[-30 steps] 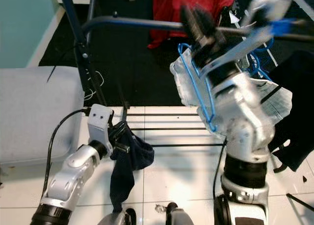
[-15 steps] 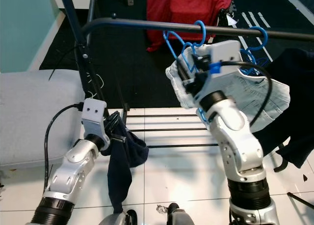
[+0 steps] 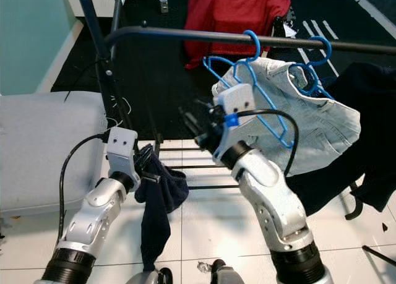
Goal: Hang hanger
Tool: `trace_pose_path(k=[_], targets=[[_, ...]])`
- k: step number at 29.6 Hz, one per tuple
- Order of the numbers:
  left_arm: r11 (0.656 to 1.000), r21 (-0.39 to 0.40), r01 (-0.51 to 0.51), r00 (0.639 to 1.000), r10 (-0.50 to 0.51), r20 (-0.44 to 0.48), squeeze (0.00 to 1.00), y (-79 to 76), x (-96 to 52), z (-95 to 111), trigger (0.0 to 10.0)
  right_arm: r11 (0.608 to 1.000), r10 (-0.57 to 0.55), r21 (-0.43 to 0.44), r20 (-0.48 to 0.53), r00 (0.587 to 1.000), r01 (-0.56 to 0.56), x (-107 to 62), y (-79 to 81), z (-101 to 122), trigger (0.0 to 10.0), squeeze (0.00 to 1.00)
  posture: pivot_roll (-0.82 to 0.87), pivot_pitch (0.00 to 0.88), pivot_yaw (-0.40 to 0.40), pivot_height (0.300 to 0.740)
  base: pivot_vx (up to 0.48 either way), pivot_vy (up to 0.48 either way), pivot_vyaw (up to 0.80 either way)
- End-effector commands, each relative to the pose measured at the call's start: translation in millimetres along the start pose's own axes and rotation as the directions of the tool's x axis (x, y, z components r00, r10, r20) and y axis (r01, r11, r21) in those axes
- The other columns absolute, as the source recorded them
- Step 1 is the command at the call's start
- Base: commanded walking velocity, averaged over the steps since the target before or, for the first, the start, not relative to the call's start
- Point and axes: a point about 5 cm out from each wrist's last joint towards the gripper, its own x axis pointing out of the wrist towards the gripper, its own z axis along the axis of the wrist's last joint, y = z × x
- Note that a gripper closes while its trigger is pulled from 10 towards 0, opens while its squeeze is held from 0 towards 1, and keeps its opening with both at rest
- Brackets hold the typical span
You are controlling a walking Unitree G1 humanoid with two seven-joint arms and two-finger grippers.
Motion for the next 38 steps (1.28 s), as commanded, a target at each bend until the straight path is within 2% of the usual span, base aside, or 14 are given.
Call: trace_pose_path(k=[1, 3, 4, 5, 6, 8, 9, 10, 12, 13, 16, 19, 27, 38], targets=[[1.000, 0.029, -0.008, 0.999, 0.009, -0.033, 0.00, 4.9, -3.7, -9.4, 10.0, 0.999, -0.017, 0.032, -0.115, 0.993, 0.021, -4.5, 2.0, -29.2, 10.0, 0.00, -0.02, 0.179, -0.020, 0.740, 0.000, 0.000, 0.00], [1.000, 0.029, -0.008, 0.999, 0.009, -0.033, 0.00, 4.9, -3.7, -9.4, 10.0, 0.999, -0.017, 0.032, -0.115, 0.993, 0.021, -4.5, 2.0, -29.2, 10.0, 0.00, -0.02, 0.179, -0.020, 0.740, 0.000, 0.000, 0.00], [0.999, 0.042, 0.020, 0.997, -0.017, -0.069, 0.00, 4.2, -7.8, -21.0, 10.0, 0.995, -0.064, 0.064, -0.175, 0.983, 0.076, -8.7, 0.9, -50.6, 10.0, 0.00, -0.02, 0.121, -0.012, 0.740, 0.000, 0.000, 0.00], [0.999, 0.042, 0.020, 0.997, -0.017, -0.069, 0.00, 4.2, -7.8, -21.0, 10.0, 0.995, -0.064, 0.064, -0.175, 0.983, 0.076, -8.7, 0.9, -50.6, 10.0, 0.00, -0.02, 0.121, -0.012, 0.740, 0.000, 0.000, 0.00], [0.996, 0.055, 0.071, 0.992, -0.065, -0.104, 0.00, 2.3, -9.6, -30.4, 10.0, 0.987, -0.106, 0.089, -0.256, 0.961, 0.133, -12.1, -1.5, -77.7, 10.0, 0.00, -0.02, 0.085, -0.001, 0.740, 0.000, 0.000, 0.00], [0.996, 0.055, 0.071, 0.992, -0.065, -0.104, 0.00, 2.3, -9.6, -30.4, 10.0, 0.987, -0.106, 0.089, -0.256, 0.961, 0.133, -12.1, -1.5, -77.7, 10.0, 0.00, -0.02, 0.085, -0.001, 0.740, 0.000, 0.000, 0.00], [0.992, 0.055, 0.112, 0.986, -0.104, -0.131, 0.00, 0.3, -8.6, -36.6, 10.0, 0.977, -0.134, 0.116, -0.324, 0.937, 0.180, -16.1, -4.2, -101.3, 10.0, 0.00, -0.02, 0.141, -0.012, 0.740, 0.000, 0.000, 0.00], [0.992, 0.055, 0.112, 0.986, -0.104, -0.131, 0.00, 0.3, -8.6, -36.6, 10.0, 0.977, -0.134, 0.116, -0.324, 0.937, 0.180, -16.1, -4.2, -101.3, 10.0, 0.00, -0.02, 0.141, -0.012, 0.740, 0.000, 0.000, 0.00], [0.996, 0.036, 0.084, 0.971, -0.073, -0.227, 0.00, 2.5, -6.9, -59.8, 10.0, 0.942, -0.212, 0.134, -0.478, 0.852, 0.309, -30.4, -12.0, -148.9, 10.0, 0.00, -0.02, 0.112, -0.021, 0.740, 0.000, 0.000, 0.00], [0.996, 0.036, 0.084, 0.971, -0.073, -0.227, 0.00, 2.5, -6.9, -59.8, 10.0, 0.942, -0.212, 0.134, -0.478, 0.852, 0.309, -30.4, -12.0, -148.9, 10.0, 0.00, -0.02, 0.112, -0.021, 0.740, 0.000, 0.000, 0.00], [1.000, 0.020, 0.024, 0.951, -0.017, -0.309, 0.00, 3.8, -17.4, -83.7, 10.0, 0.905, -0.271, 0.121, -0.575, 0.772, 0.408, -50.0, -12.1, -180.4, 10.0, 0.00, -0.03, 0.132, -0.021, 0.740, 0.000, 0.000, 0.00], [1.000, 0.017, 0.023, 0.948, -0.016, -0.318, 0.00, 3.1, -20.5, -86.9, 10.0, 0.897, -0.282, 0.121, -0.585, 0.761, 0.425, -54.0, -11.2, -184.4, 10.0, 0.00, -0.02, 0.133, -0.021, 0.740, 0.000, 0.000, 0.00], [1.000, -0.006, 0.021, 0.906, -0.022, -0.423, 0.00, -0.9, -39.1, -113.0, 10.0, 0.843, -0.337, 0.108, -0.658, 0.674, 0.527, -80.3, 1.1, -212.2, 10.0, 0.00, -0.02, 0.128, -0.009, 0.740, 0.000, 0.000, 0.00], [1.000, 0.024, -0.002, 0.925, 0.011, -0.380, 0.00, 4.0, -34.6, -110.0, 10.0, 0.816, -0.375, 0.083, -0.677, 0.634, 0.572, -91.2, 1.0, -222.7, 10.0, 0.00, -0.02, 0.138, -0.018, 0.740, 0.000, 0.000, 0.00]])
